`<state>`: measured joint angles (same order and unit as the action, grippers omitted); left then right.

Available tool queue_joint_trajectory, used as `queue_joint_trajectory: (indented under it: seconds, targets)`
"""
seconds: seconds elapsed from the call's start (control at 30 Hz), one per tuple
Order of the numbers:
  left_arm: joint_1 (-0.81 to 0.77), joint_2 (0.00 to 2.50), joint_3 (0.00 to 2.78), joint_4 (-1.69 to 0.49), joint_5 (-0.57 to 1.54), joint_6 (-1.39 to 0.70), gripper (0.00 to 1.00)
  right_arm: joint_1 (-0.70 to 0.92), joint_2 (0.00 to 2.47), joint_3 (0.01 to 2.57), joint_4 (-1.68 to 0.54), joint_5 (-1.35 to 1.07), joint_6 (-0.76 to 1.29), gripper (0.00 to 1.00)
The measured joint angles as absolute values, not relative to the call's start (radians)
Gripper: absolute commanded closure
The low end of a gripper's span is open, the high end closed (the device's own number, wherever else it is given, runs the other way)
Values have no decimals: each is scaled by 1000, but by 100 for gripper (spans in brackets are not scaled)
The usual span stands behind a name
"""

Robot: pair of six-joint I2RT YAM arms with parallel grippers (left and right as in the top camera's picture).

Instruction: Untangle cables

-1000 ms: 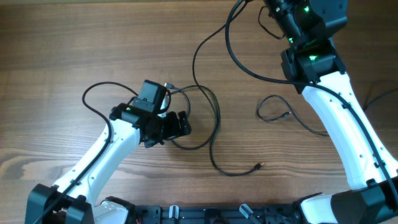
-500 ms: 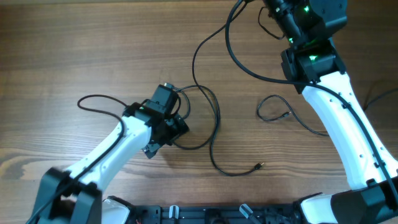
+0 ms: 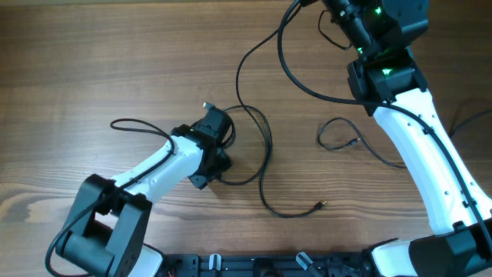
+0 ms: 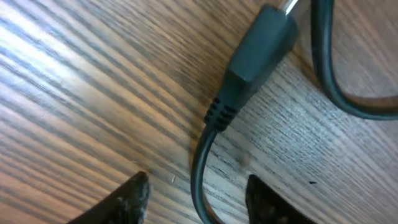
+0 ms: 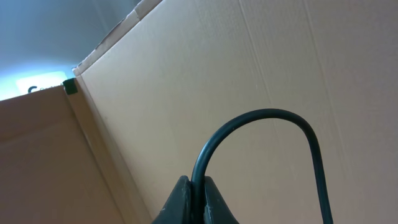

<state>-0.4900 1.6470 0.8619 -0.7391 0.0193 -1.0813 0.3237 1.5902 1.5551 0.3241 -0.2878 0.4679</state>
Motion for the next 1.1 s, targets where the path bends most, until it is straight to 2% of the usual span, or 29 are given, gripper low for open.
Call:
queue_joint_trajectory:
  seconds: [0.17, 0.23, 0.3, 0.87, 1.1]
  targets:
    - [-509, 1671, 862, -735, 11, -1083, 52, 324, 1590, 1555, 321, -288, 468, 96]
    - [-510, 1673, 863, -736, 5, -1082, 71, 324, 1590, 1555, 321, -288, 468, 96]
    - [-510, 1675, 863, -740, 1, -1086, 96, 324, 1590, 1555, 321, -288, 468, 96]
    - [-514, 1655, 860, -781, -63, -1074, 96, 324, 1590, 1555, 291, -292, 468, 96]
    - [-514, 1391, 855, -781, -89, -1007, 96, 324, 1590, 1555, 291, -296, 468, 96]
